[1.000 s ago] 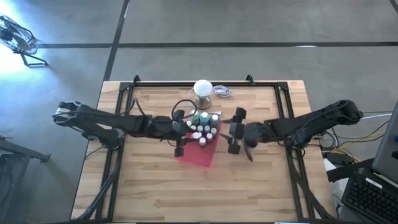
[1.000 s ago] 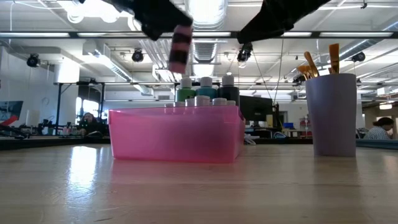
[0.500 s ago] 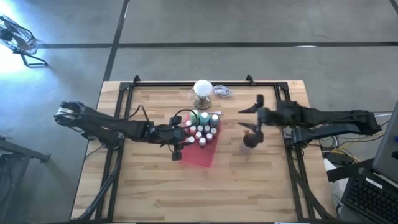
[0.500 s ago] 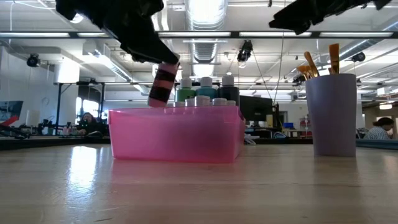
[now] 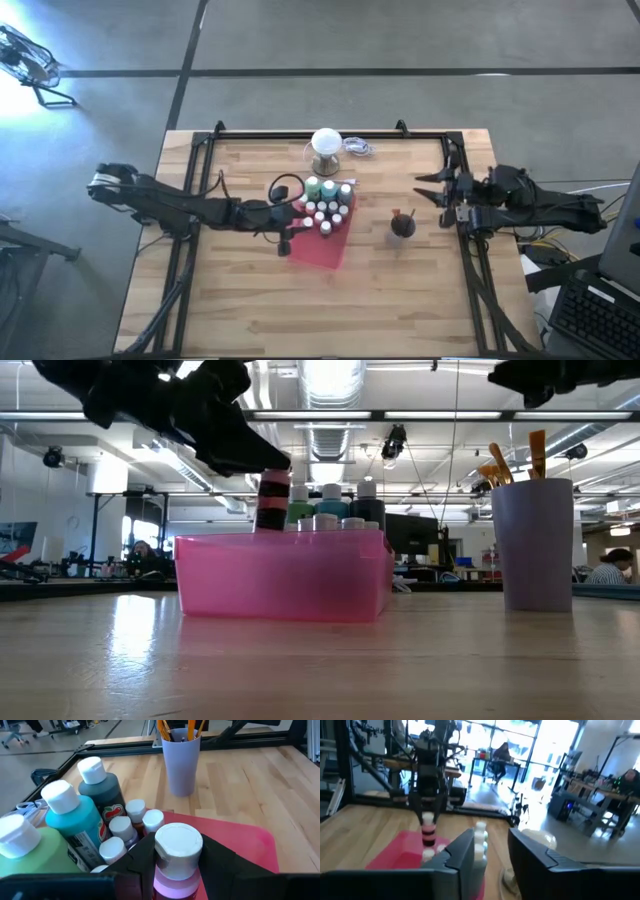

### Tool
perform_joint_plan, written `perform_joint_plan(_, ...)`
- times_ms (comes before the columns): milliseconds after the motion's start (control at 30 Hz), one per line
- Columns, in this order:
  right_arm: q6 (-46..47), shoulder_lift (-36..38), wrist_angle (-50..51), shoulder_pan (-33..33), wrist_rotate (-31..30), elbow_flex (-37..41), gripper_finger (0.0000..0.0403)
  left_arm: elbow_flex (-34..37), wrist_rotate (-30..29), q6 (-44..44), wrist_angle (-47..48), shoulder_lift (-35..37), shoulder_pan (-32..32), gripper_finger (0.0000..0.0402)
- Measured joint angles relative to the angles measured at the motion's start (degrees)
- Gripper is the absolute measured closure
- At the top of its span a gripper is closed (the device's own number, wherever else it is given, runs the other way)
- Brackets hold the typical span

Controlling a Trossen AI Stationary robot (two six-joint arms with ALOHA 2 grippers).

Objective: Pick & Place Paint Supplies
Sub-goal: Put the small pink paint bottle into the red bin

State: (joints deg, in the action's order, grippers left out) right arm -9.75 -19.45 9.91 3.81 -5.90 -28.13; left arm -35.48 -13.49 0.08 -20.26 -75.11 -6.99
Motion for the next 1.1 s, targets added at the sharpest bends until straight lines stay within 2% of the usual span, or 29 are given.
perform_joint_plan(200, 2.48, 3.87, 1.0, -0.02, 0.36, 4.21, 0.0336, 2.22, 0.02, -0.46, -2.16, -0.04, 0.63, 0.0276)
perform_joint_plan(400, 5.56, 4.23, 2.81, -0.04, 1.47, 4.47, 0.039, 3.71, -0.08, -1.04, -3.39, -0.09, 0.9, 0.0276)
perform_joint_plan(600, 6.1, 4.47, 7.96, -0.04, 1.32, 4.36, 0.0384, 4.06, -0.53, -1.03, -5.34, -1.18, 0.91, 0.0276)
perform_joint_plan(833, 8.9, 5.09, 10.53, -0.04, -3.91, 4.25, 0.0372, 4.09, -0.55, -1.03, -9.36, -6.5, 1.04, 0.0276)
perform_joint_plan(1000, 7.47, 9.78, 15.43, -0.03, -7.74, 4.23, 0.0361, 4.09, -0.55, -1.01, -10.85, -9.74, 1.16, 0.0276)
perform_joint_plan(1100, 6.84, 14.44, 15.52, 0.0, -8.02, 4.5, 0.0354, 4.09, -0.57, -0.98, -11.56, -10.7, 1.55, 0.0276)
